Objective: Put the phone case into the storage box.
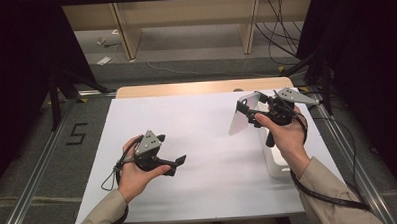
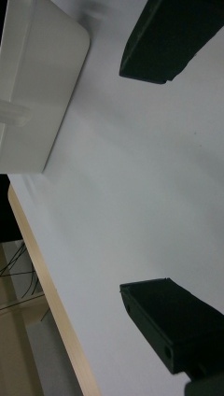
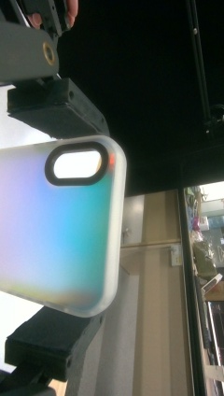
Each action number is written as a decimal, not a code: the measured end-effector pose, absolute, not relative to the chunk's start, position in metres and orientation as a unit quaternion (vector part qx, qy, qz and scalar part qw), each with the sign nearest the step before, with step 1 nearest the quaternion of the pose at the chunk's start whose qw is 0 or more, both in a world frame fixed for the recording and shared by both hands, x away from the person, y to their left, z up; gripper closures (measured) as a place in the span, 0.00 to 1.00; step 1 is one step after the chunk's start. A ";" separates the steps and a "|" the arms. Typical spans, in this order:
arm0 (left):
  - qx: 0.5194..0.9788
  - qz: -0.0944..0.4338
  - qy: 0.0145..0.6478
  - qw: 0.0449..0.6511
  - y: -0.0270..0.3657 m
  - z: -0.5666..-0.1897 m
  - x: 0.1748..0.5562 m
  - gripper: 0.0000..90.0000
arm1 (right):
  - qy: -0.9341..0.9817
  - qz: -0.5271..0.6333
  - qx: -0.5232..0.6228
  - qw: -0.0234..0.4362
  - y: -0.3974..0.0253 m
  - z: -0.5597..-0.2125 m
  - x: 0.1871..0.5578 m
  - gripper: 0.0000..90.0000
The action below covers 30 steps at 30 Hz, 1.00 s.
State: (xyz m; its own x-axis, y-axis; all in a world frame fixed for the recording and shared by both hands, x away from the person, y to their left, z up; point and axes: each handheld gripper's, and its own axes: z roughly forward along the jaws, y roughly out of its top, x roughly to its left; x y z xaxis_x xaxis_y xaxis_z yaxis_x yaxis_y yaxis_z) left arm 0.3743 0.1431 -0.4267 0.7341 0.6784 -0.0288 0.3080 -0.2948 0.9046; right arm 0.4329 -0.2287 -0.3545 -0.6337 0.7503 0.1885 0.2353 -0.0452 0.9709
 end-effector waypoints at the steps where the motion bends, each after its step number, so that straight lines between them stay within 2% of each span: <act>1: 0.784 0.184 0.315 0.503 0.143 -0.427 0.374 0.00 | 0.659 0.617 0.375 0.210 -0.229 -0.354 0.433 0.21; 30: 0.778 0.189 0.320 0.506 0.145 -0.426 0.374 0.00 | 0.649 0.614 0.385 0.231 -0.244 -0.348 0.436 0.21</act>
State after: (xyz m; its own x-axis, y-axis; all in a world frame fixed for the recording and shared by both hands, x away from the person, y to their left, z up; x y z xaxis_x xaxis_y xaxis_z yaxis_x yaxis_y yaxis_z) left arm 0.3741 0.1449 -0.4259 0.7243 0.6889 -0.0301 0.3070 -0.2830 0.9087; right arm 0.4364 -0.2440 -0.3482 -0.5968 0.7834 0.1734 0.2175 -0.0501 0.9748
